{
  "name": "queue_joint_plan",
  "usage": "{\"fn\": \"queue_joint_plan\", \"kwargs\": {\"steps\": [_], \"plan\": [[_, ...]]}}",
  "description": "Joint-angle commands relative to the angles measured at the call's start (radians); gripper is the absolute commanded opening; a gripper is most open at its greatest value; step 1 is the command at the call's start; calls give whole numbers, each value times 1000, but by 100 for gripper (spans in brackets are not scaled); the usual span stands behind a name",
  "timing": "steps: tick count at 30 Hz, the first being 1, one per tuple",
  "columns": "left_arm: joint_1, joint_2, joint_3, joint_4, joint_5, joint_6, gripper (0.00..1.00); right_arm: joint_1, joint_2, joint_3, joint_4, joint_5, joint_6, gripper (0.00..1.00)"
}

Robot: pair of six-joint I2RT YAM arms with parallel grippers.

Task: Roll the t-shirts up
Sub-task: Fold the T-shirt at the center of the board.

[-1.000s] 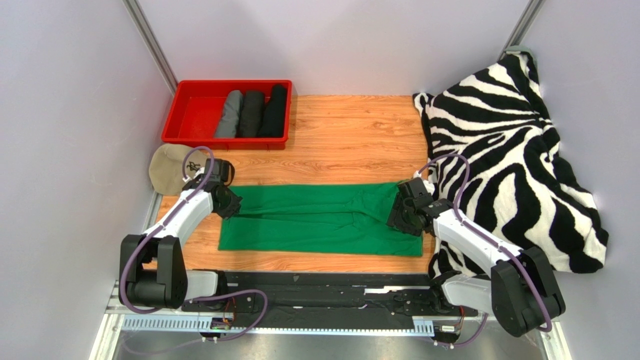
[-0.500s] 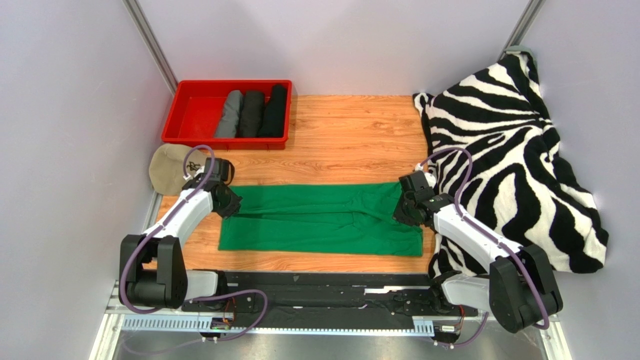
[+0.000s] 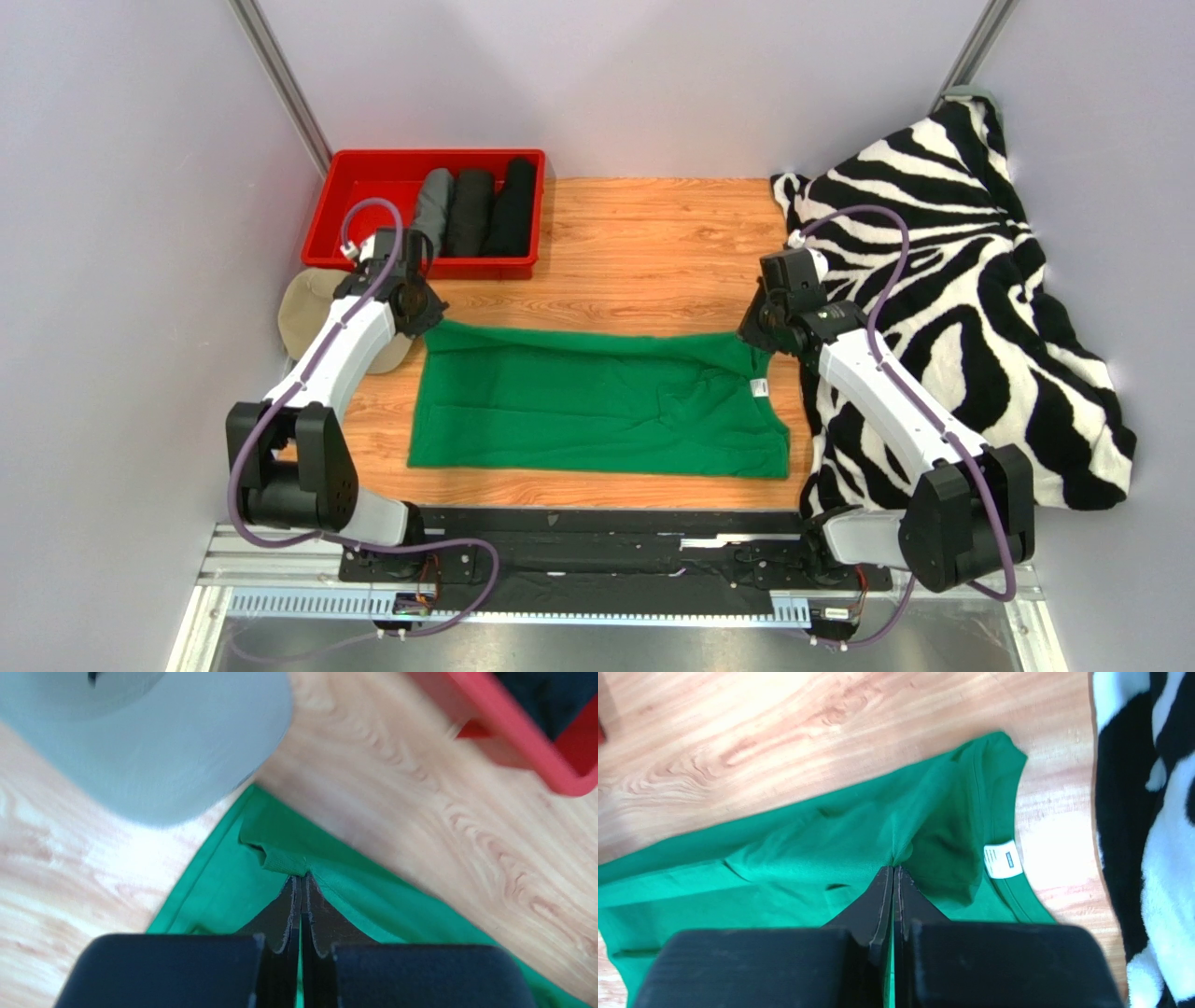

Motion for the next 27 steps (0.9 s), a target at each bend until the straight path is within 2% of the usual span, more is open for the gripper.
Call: {"fn": "queue_joint_plan", "kwargs": {"steps": [1, 6, 10, 19, 27], "plan": [[6, 46, 93, 26, -46, 140, 0, -10, 28, 89, -44, -1, -37, 0], [8, 88, 124, 37, -23, 198, 0, -12, 13, 100, -64, -27, -49, 0], [8, 70, 96, 31, -6, 189, 0, -12, -28, 42, -79, -28, -55, 0], [8, -49, -181, 63, 69, 51, 0, -12, -119, -153, -70, -50, -41, 0], [9, -76, -255, 75, 66, 20, 0, -10, -128, -279, -13, -125, -26, 0]]}}
